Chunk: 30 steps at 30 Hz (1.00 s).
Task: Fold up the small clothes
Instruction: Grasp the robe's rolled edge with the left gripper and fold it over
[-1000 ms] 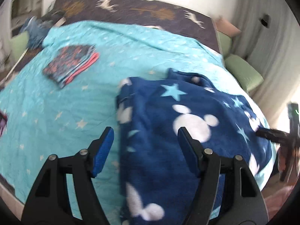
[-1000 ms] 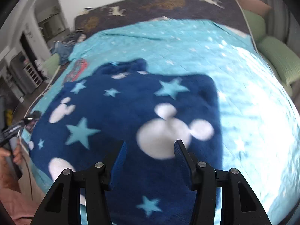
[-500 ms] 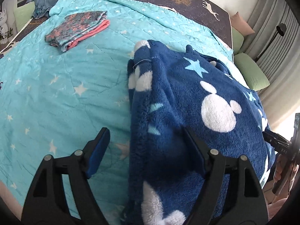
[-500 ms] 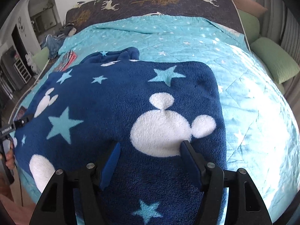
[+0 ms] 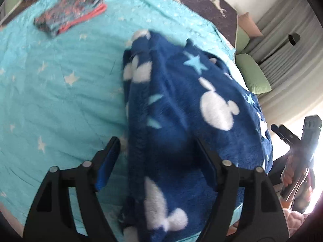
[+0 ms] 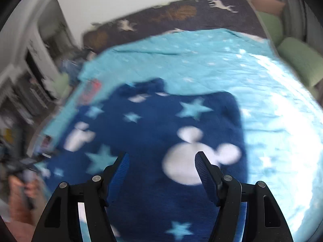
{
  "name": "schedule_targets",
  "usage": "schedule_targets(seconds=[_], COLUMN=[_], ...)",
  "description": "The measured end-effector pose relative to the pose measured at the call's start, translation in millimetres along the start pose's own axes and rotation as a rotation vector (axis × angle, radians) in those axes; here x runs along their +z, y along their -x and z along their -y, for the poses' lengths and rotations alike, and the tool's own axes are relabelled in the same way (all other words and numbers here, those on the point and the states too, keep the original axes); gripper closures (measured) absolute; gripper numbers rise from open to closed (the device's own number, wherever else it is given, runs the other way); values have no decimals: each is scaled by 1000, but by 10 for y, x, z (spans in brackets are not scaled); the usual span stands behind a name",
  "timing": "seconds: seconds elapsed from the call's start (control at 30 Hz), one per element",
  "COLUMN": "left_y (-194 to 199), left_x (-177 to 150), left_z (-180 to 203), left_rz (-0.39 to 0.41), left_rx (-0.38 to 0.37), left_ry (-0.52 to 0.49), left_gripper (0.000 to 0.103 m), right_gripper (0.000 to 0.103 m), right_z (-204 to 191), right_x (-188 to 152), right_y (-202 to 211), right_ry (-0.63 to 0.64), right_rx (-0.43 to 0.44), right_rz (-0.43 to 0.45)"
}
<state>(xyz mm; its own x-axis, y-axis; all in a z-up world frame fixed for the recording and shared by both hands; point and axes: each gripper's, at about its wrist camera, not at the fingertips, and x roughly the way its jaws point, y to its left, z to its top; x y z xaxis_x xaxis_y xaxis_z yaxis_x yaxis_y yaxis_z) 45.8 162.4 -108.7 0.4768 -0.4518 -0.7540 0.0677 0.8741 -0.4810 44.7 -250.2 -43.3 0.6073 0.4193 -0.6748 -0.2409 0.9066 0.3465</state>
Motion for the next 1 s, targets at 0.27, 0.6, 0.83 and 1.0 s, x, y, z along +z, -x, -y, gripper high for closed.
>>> schedule_targets(seconds=[0.27,0.6,0.83,1.0], left_y=[-131,7,33,57], left_x=[34,-4,18,47], left_z=[-14,146,195,289], left_rz=[-2,49,66,71], left_rx=[-47,-36,-12,23], left_ry=[-26,-111,-108,-137], left_gripper=[23,59,62,62], right_gripper=[33,31,31,31], right_z=[-124,-436,-591,-493], right_x=[-288,-218,-402,-343], right_y=[-789,-377,-846,-830], right_ry=[-51,29,30,-12], right_rx=[210,340,376,427], right_rz=[-259,-208,-415,-408])
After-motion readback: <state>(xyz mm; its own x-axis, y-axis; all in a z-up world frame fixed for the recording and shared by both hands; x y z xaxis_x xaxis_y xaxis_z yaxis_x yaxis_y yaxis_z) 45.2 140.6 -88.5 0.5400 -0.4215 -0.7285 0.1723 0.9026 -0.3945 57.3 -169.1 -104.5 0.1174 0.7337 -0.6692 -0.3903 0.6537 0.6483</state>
